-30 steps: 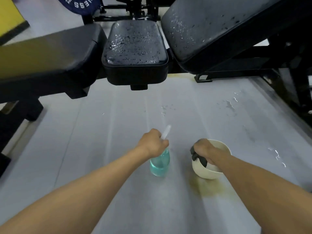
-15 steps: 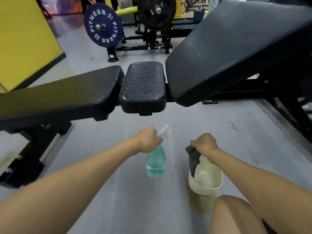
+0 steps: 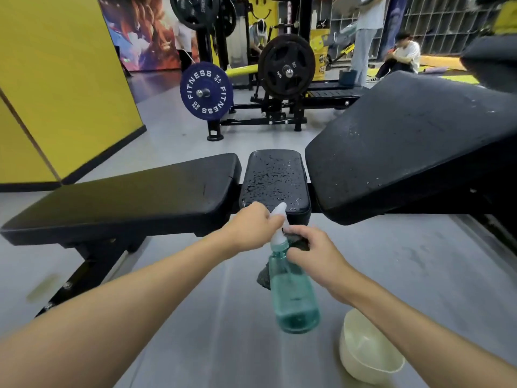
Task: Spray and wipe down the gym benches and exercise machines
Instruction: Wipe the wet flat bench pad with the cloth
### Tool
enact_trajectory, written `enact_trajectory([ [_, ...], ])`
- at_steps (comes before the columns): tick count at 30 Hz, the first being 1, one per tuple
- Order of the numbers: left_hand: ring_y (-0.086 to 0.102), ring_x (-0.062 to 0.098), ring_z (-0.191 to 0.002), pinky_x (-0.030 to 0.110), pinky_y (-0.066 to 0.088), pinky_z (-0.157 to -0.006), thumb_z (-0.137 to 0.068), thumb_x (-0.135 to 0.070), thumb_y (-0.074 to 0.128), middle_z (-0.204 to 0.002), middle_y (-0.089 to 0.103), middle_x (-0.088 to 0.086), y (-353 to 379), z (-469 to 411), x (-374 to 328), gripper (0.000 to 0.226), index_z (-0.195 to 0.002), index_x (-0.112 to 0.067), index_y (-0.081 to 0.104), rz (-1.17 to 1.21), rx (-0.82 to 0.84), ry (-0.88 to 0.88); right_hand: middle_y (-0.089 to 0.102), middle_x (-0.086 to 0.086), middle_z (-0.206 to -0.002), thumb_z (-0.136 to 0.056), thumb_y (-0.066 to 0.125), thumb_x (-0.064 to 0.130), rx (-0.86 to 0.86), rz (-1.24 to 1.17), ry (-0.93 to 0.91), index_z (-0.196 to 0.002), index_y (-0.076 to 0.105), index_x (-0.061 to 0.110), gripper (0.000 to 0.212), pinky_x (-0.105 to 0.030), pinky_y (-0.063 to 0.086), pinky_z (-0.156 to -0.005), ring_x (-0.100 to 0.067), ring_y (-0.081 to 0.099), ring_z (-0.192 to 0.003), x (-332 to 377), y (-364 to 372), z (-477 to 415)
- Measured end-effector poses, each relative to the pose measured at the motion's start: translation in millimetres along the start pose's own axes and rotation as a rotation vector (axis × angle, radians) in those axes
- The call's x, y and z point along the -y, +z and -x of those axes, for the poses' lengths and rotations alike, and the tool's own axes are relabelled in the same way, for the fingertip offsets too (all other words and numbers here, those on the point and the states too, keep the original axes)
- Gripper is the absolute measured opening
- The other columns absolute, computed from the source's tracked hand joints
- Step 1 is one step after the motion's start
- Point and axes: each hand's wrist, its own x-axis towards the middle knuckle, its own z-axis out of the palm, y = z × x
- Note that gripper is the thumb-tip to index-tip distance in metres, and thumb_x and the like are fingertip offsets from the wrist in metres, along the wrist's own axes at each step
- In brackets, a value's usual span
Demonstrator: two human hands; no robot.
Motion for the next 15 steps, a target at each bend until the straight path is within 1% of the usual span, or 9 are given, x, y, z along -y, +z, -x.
enact_trajectory([
  [2,0.03,0.021,-0.056,0.034,0.027,-0.06,-0.091,-0.037,0.051,-0.058,0.036,0.006,-14,1,-3,0.041,-0.059,-0.017,0.034,0.063,-0.014,0.059,0.043,0.001,-0.108,-0.084,0.065,0.012,0.011,0.142,-0.064,-0.095,0.063,0.025,0.017,-0.01,0.044,-0.07,-0.01,0.054,-0.09,17,9,-1],
  [4,0.031,0.02,-0.057,0.034,0.029,-0.06,-0.09,-0.039,0.052,-0.058,0.037,0.005,-28,3,-6,0.041,-0.061,-0.014,0.04,0.067,-0.01,0.115,0.038,0.001,-0.105,-0.084,0.072,0.027,-0.067,0.206,-0.112,-0.09,0.061,0.025,0.012,-0.012,0.043,-0.071,-0.001,0.052,-0.086,33,22,-6],
  [7,0.039,0.019,-0.046,0.022,0.035,-0.052,-0.099,-0.045,0.047,-0.052,0.043,0.004,-58,5,-3,0.054,-0.06,-0.008,0.052,0.192,-0.061,0.154,0.042,-0.004,-0.102,-0.089,0.067,0.027,-0.245,0.271,-0.192,-0.08,0.059,0.018,0.015,-0.01,0.04,-0.069,0.002,0.048,-0.086,53,41,-19],
  [8,0.042,0.016,-0.046,0.022,0.036,-0.05,-0.101,-0.046,0.043,-0.054,0.047,0.003,-73,4,4,0.056,-0.066,-0.006,0.062,0.288,-0.114,0.115,0.042,-0.004,-0.102,-0.091,0.065,0.024,-0.277,0.292,-0.225,-0.081,0.059,0.015,0.015,-0.009,0.039,-0.071,0.002,0.047,-0.088,62,49,-24],
  [10,0.049,0.016,-0.058,0.025,0.04,-0.058,-0.101,-0.049,0.039,-0.071,0.055,0.005,-100,-1,31,0.049,-0.097,-0.014,0.073,0.497,-0.15,0.027,0.043,-0.001,-0.102,-0.094,0.062,0.023,-0.283,0.294,-0.277,-0.088,0.06,0.013,0.011,-0.007,0.037,-0.073,0.004,0.047,-0.092,85,65,-31],
  [12,0.064,0.021,-0.087,0.036,0.052,-0.078,-0.1,-0.06,0.035,-0.104,0.063,0.007,-122,-1,62,0.047,-0.125,-0.034,0.065,0.562,0.023,-0.034,0.046,0.001,-0.101,-0.095,0.06,0.022,-0.245,0.24,-0.285,-0.088,0.057,0.022,0.008,-0.009,0.037,-0.068,0.0,0.05,-0.086,114,87,-41],
  [13,0.067,0.025,-0.101,0.044,0.053,-0.088,-0.097,-0.067,0.033,-0.116,0.065,0.007,-131,-1,76,0.05,-0.129,-0.041,0.062,0.59,0.138,-0.049,0.048,0.0,-0.098,-0.095,0.059,0.023,-0.227,0.204,-0.274,-0.085,0.054,0.023,0.011,-0.013,0.037,-0.064,-0.004,0.051,-0.08,128,101,-49],
  [14,0.068,0.026,-0.105,0.047,0.052,-0.092,-0.095,-0.07,0.035,-0.117,0.068,0.006,-142,-2,88,0.051,-0.124,-0.041,0.065,0.654,0.241,-0.051,0.049,-0.001,-0.092,-0.095,0.057,0.024,-0.217,0.159,-0.257,-0.082,0.052,0.02,0.015,-0.018,0.035,-0.06,-0.007,0.048,-0.071,143,116,-57],
  [15,0.069,0.024,-0.102,0.045,0.052,-0.092,-0.095,-0.067,0.04,-0.11,0.071,0.005,-153,-2,96,0.049,-0.115,-0.034,0.07,0.736,0.303,-0.045,0.048,-0.002,-0.083,-0.095,0.056,0.024,-0.211,0.105,-0.247,-0.079,0.049,0.016,0.02,-0.022,0.035,-0.057,-0.01,0.046,-0.064,156,132,-67],
])
